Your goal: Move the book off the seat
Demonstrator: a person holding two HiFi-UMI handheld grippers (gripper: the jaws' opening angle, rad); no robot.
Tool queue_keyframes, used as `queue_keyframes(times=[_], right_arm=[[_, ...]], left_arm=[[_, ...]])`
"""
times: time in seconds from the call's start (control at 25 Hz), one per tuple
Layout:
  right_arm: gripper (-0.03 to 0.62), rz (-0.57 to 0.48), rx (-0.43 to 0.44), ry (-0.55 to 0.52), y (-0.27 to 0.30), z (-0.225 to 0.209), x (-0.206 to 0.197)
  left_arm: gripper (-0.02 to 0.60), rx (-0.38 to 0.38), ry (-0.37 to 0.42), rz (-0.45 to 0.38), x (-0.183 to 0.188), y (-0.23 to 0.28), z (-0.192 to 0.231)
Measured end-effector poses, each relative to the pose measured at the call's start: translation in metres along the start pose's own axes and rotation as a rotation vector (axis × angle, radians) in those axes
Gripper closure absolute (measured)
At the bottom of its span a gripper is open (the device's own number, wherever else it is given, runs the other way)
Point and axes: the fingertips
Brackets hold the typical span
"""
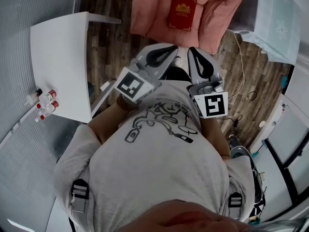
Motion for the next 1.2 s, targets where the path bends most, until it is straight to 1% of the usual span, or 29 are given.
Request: queue_keyframes(times=[0.12,0.28,0.4,0.56,0.6,0.68,0.96,1.2], right_arm=[[0.588,0.018,0.001,-0.017,0.002,-0.008,-0.007],[0.588,0.01,0.011,0.006,0.005,-0.019,-0.019],[0.587,0.022,-0.003,0.036,0.009,-0.033,-0.03],[0.585,0.048,0.019,0.016,0.014,-0.05,-0.051],[0.57,0.053,0.022,0.017,0.016,-0.054,-0.055],[0.567,0.068,0.025,0.022,0.018,-0.061,-0.064],[0.546,0.104,0.027,0.042,0.029,-0.081,-0.099],[0.526,0.139,0.023,0.082,0.051,-0.107,-0.145]], left_arm=[[0.58,0.02,-0.005,-0.003,-0.002,0.005,0.008],[0.58,0.045,0.001,0.005,-0.009,0.016,0.018],[0.58,0.065,0.001,0.014,-0.019,0.031,0.027],[0.578,0.083,-0.017,0.022,-0.035,0.048,0.038],[0.578,0.084,-0.02,0.021,-0.038,0.052,0.041],[0.578,0.087,-0.03,0.027,-0.045,0.057,0.045],[0.523,0.091,-0.055,0.086,-0.085,0.072,0.065],[0.494,0.084,-0.077,0.135,-0.131,0.098,0.09]])
Point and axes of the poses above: the fingertips, and each gripper's own axes: y forward along the fingers, z to its left, x out of its top, and after that the axes turned 2 degrees about -y, right-handed
